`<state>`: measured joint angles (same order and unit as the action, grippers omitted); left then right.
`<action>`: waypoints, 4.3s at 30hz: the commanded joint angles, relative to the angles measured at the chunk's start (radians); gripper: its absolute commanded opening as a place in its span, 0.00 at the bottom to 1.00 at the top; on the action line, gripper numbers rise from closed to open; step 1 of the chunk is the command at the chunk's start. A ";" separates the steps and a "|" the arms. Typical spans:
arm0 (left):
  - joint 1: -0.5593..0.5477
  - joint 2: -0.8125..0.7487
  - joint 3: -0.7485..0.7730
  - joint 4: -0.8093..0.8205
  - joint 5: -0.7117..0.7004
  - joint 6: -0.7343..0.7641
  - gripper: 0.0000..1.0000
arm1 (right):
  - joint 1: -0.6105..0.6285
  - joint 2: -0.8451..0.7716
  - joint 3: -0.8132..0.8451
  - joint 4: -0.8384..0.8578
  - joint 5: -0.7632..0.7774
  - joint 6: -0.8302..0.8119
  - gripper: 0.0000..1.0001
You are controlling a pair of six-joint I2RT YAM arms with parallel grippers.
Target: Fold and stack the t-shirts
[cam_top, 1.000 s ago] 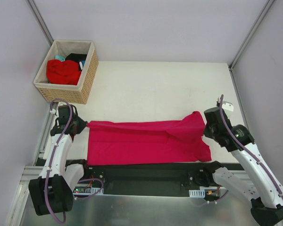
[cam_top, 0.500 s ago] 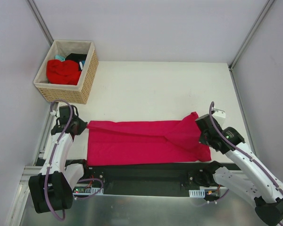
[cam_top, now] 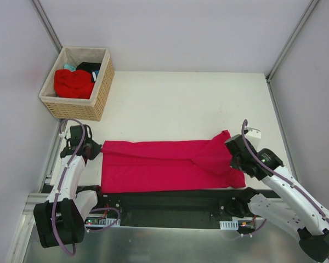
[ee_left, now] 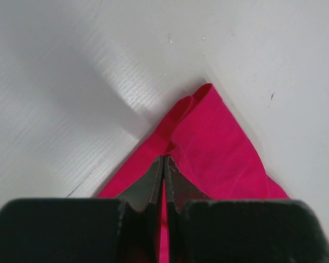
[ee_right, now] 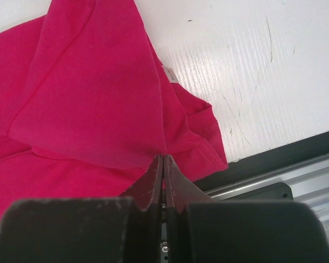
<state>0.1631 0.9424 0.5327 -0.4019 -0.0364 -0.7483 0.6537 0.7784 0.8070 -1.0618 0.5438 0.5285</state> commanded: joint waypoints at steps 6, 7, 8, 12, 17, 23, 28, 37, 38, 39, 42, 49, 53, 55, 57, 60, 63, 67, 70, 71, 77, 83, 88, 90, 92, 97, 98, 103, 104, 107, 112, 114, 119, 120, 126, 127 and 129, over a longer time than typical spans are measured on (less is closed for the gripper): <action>0.001 -0.005 -0.010 -0.003 -0.023 -0.010 0.00 | 0.040 -0.036 -0.037 -0.066 0.028 0.082 0.00; 0.001 0.001 -0.010 -0.002 -0.022 -0.010 0.00 | 0.046 -0.039 -0.040 -0.067 0.028 0.085 0.01; 0.001 0.002 -0.008 -0.003 -0.016 -0.006 0.00 | 0.049 -0.038 -0.046 -0.070 0.028 0.087 0.01; 0.001 0.003 0.003 -0.017 -0.022 -0.005 0.21 | 0.069 -0.048 -0.046 -0.093 0.031 0.117 0.01; 0.001 -0.025 0.004 -0.026 -0.030 -0.014 0.80 | 0.086 -0.056 -0.028 -0.112 0.042 0.130 0.01; 0.001 -0.050 0.023 -0.044 -0.028 -0.008 0.81 | 0.106 -0.044 -0.022 -0.121 0.053 0.149 0.01; 0.003 -0.074 0.065 -0.058 0.006 -0.023 0.80 | 0.135 -0.048 -0.023 -0.150 0.067 0.180 0.01; 0.001 -0.077 0.078 -0.060 0.010 -0.019 0.80 | 0.169 0.008 -0.023 -0.158 0.076 0.211 0.62; 0.001 -0.076 0.073 -0.060 0.009 -0.019 0.80 | 0.170 0.022 -0.006 -0.159 0.090 0.212 0.70; 0.000 -0.079 0.072 -0.060 0.006 -0.019 0.80 | 0.176 0.031 0.006 -0.162 0.103 0.202 0.81; 0.001 -0.080 0.073 -0.061 0.004 -0.017 0.80 | 0.178 0.085 0.096 -0.156 0.174 0.148 0.87; -0.019 -0.031 0.136 -0.011 0.097 -0.028 0.78 | 0.143 0.356 0.224 0.153 0.214 -0.085 0.91; -0.037 0.031 0.136 0.066 0.208 0.013 0.77 | 0.065 0.514 0.207 0.420 0.087 -0.163 0.91; -0.046 0.044 0.113 0.113 0.259 0.014 0.77 | 0.026 0.606 0.212 0.504 0.036 -0.185 0.91; -0.053 0.059 0.101 0.218 0.340 0.010 0.77 | -0.021 0.653 0.219 0.539 0.024 -0.205 0.91; -0.085 0.073 0.090 0.325 0.388 -0.006 0.77 | -0.078 0.714 0.238 0.583 -0.011 -0.235 0.91; -0.128 0.104 0.072 0.434 0.403 -0.014 0.77 | -0.126 0.746 0.271 0.597 -0.019 -0.261 0.91; -0.151 0.179 0.029 0.512 0.408 -0.054 0.77 | -0.172 0.780 0.319 0.594 -0.033 -0.292 0.91; -0.160 0.208 -0.003 0.537 0.386 -0.079 0.76 | -0.210 0.786 0.337 0.599 -0.038 -0.311 0.91; -0.160 0.211 -0.008 0.537 0.379 -0.079 0.76 | -0.216 0.788 0.343 0.594 -0.039 -0.315 0.91; -0.186 0.190 -0.036 0.518 0.372 -0.077 0.76 | -0.244 0.823 0.362 0.586 -0.064 -0.294 0.91; -0.186 0.174 -0.063 0.500 0.345 -0.063 0.76 | -0.255 0.800 0.278 0.588 -0.050 -0.251 0.91; -0.186 0.173 -0.063 0.488 0.323 -0.051 0.75 | -0.314 0.723 0.178 0.605 -0.030 -0.236 0.91; -0.188 0.177 -0.062 0.485 0.317 -0.048 0.76 | -0.331 0.710 0.160 0.600 -0.031 -0.231 0.90; -0.186 0.182 -0.060 0.483 0.319 -0.049 0.76 | -0.342 0.705 0.152 0.602 -0.031 -0.231 0.90; -0.186 0.182 -0.060 0.482 0.317 -0.051 0.75 | -0.342 0.705 0.166 0.594 -0.019 -0.228 0.88; -0.188 0.182 -0.060 0.482 0.319 -0.051 0.75 | -0.342 0.706 0.167 0.594 -0.018 -0.228 0.88; -0.188 0.176 -0.065 0.472 0.311 -0.040 0.75 | -0.342 0.699 0.159 0.579 0.008 -0.211 0.72; -0.188 0.176 -0.065 0.471 0.308 -0.040 0.75 | -0.344 0.696 0.158 0.577 0.016 -0.205 0.68; -0.186 0.177 -0.063 0.469 0.308 -0.042 0.75 | -0.350 0.702 0.155 0.577 0.024 -0.202 0.58; -0.188 0.179 -0.062 0.468 0.305 -0.039 0.76 | -0.356 0.725 0.170 0.576 0.022 -0.200 0.31; -0.186 0.176 -0.060 0.465 0.300 -0.037 0.75 | -0.361 0.736 0.172 0.574 0.024 -0.196 0.17; -0.186 0.173 -0.060 0.454 0.291 -0.031 0.75 | -0.364 0.707 0.135 0.542 0.050 -0.165 0.01; -0.186 0.170 -0.060 0.449 0.282 -0.034 0.75 | -0.365 0.678 0.109 0.537 0.064 -0.154 0.01; -0.186 0.162 -0.057 0.433 0.259 -0.034 0.75 | -0.367 0.553 0.014 0.496 0.071 -0.102 0.01; -0.186 0.161 -0.057 0.430 0.259 -0.033 0.75 | -0.367 0.518 -0.003 0.487 0.070 -0.090 0.01; -0.186 0.159 -0.057 0.428 0.256 -0.033 0.75 | -0.367 0.492 -0.015 0.464 0.056 -0.087 0.01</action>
<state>-0.0200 1.1271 0.4740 0.0425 0.2489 -0.7998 0.2939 1.3602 0.8162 -0.5316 0.5747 0.3927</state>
